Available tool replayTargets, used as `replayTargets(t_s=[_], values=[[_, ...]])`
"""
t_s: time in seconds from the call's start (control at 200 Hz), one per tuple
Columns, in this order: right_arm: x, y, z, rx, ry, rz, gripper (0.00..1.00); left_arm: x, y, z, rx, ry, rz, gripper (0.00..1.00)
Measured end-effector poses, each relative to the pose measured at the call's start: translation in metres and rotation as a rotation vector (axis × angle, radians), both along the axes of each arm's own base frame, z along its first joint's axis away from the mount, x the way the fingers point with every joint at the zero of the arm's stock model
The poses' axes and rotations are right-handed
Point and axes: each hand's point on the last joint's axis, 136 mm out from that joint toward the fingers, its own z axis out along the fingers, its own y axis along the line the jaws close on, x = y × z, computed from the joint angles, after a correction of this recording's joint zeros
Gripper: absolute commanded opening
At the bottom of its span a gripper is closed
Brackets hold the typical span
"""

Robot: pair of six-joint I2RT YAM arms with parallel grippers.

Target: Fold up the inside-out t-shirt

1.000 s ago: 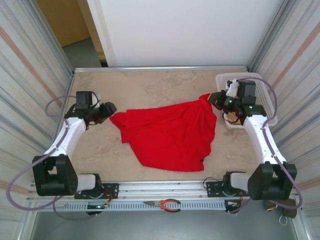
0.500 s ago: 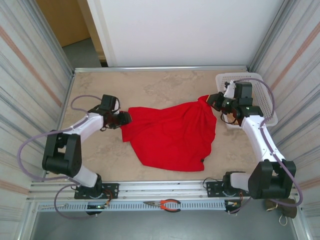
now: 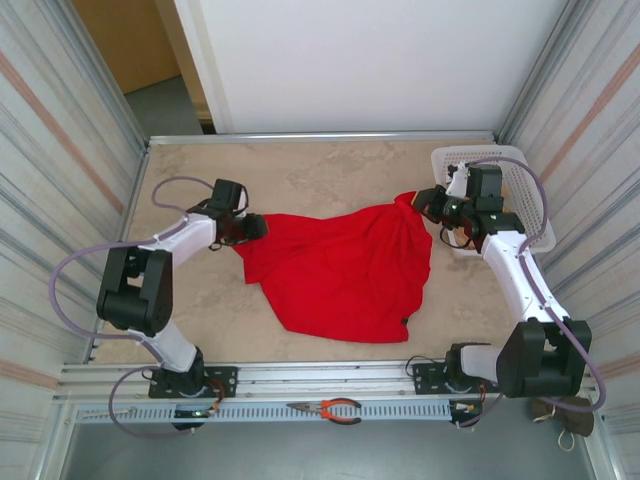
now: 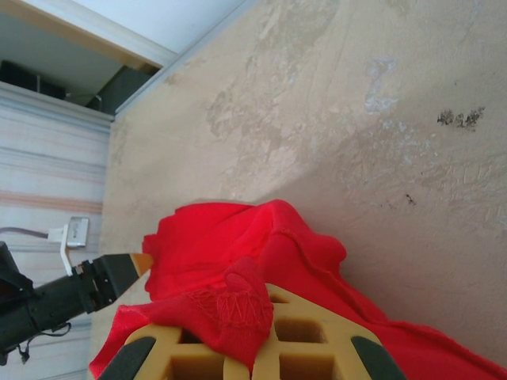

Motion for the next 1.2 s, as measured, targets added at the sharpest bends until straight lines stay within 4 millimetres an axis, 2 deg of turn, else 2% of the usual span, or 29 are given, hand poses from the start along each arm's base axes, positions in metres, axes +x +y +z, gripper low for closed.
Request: replayTargets(t_s=[0.15,0.23,0.341,0.421,0.556,0.621,0.686,0.746,0.822,0.917,0.967,1.022,1.112,1.197], values=[[0.000,0.000,0.000,0.000,0.000,0.000,0.00,0.001,0.000,-0.008,0.006,0.014,-0.006,0.43],[0.000,0.000,0.000,0.000,0.000,0.000,0.00,0.001,-0.001,-0.011,0.003,0.020,-0.007,0.36],[0.000,0.000,0.000,0.000,0.000,0.000,0.00,0.002,-0.003,-0.012,-0.004,0.019,-0.017,0.19],[0.000,0.000,0.000,0.000,0.000,0.000,0.00,0.003,-0.005,-0.011,-0.012,0.012,-0.021,0.00],[0.000,0.000,0.000,0.000,0.001,0.000,0.00,0.003,-0.006,-0.007,-0.022,0.007,-0.020,0.00],[0.000,0.000,0.000,0.000,0.001,0.000,0.00,0.003,-0.006,0.001,-0.026,-0.011,-0.020,0.00],[0.000,-0.002,0.000,0.000,0.003,-0.004,0.00,0.004,-0.004,0.017,-0.041,-0.038,-0.013,0.00],[0.001,-0.009,0.002,0.006,0.007,-0.018,0.00,0.007,0.000,0.042,-0.073,-0.081,0.005,0.00],[0.002,-0.023,0.009,0.017,0.001,-0.053,0.00,0.015,0.013,0.087,-0.120,-0.174,0.046,0.00],[0.003,-0.041,0.030,0.025,-0.038,-0.099,0.00,0.022,0.035,0.156,-0.177,-0.330,0.099,0.00],[0.003,-0.044,0.045,0.028,-0.074,-0.104,0.00,0.021,0.044,0.188,-0.201,-0.405,0.115,0.00],[0.001,-0.043,0.062,0.032,-0.116,-0.094,0.00,0.017,0.046,0.215,-0.226,-0.466,0.115,0.00],[-0.003,-0.037,0.078,0.043,-0.157,-0.070,0.00,0.008,0.040,0.233,-0.268,-0.500,0.090,0.00],[-0.006,-0.032,0.080,0.046,-0.159,-0.055,0.00,0.002,0.032,0.222,-0.292,-0.468,0.074,0.00]])
